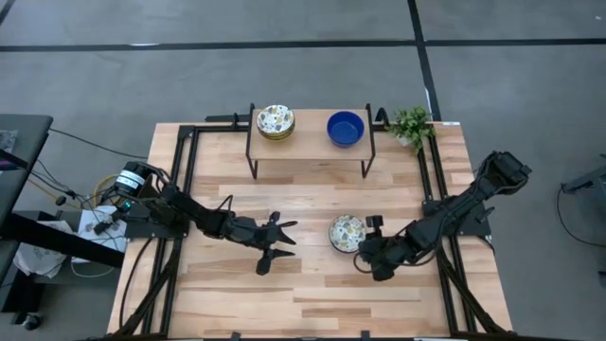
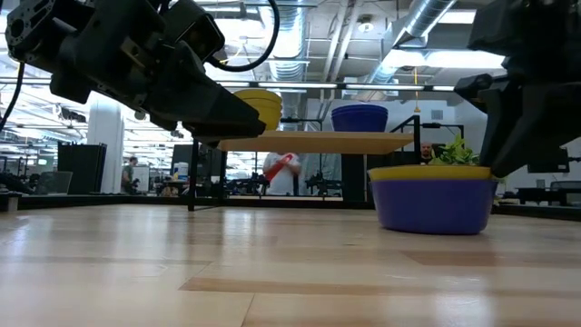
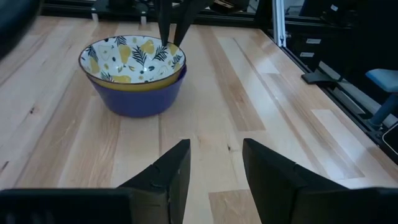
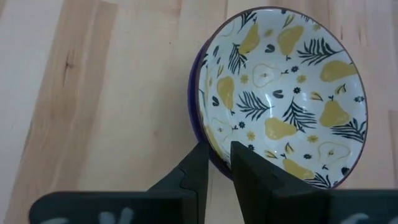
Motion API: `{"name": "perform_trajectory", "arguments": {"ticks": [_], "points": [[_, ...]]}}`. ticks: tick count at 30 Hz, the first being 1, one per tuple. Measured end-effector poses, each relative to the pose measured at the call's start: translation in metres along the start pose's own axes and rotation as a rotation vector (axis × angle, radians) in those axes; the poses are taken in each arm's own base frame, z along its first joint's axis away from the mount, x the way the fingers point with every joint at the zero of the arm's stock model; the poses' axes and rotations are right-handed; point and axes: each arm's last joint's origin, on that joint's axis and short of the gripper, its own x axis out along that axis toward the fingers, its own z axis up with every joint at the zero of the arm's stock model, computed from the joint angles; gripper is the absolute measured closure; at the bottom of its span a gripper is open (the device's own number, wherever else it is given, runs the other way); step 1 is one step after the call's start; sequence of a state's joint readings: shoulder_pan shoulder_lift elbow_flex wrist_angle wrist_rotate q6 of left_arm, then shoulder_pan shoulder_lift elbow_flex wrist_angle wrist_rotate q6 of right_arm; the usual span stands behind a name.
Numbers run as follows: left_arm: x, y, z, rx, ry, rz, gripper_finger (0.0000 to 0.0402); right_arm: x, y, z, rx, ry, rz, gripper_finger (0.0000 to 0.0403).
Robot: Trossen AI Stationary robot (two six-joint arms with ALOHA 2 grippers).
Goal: Pick & Place Mini bowls
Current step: Stack the white patterned bowl on top of the white patterned bowl on the shelf
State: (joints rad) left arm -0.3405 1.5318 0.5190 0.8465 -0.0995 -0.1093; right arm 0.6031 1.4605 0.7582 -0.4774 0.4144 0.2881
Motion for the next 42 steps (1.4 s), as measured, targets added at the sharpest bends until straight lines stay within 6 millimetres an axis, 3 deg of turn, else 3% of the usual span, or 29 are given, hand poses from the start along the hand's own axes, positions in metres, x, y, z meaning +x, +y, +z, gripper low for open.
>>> {"name": "perform_trajectory", "arguments": {"ticks": [8,17,28,37,42], "points": [[0.0,0.0,0.0,0.0,0.0,0.0,0.0256,0.003,-0.007,0.002,0.02,0.02,0.03,0.0397],[0.0,0.0,0.0,0.0,0.0,0.0,0.0256,0.003,-0.009,0.004,-0.022,0.011,-0.001,0.0401],[0.0,0.0,0.0,0.0,0.0,0.0,0.0256,-0.009,-0.01,0.024,-0.101,-0.047,-0.012,0.0403],[0.0,0.0,0.0,0.0,0.001,0.0,0.0256,-0.01,-0.008,0.026,-0.052,-0.04,0.069,0.0401],[0.0,0.0,0.0,0.0,0.001,0.0,0.0256,-0.01,-0.008,0.025,-0.017,-0.033,0.07,0.0376]]}}
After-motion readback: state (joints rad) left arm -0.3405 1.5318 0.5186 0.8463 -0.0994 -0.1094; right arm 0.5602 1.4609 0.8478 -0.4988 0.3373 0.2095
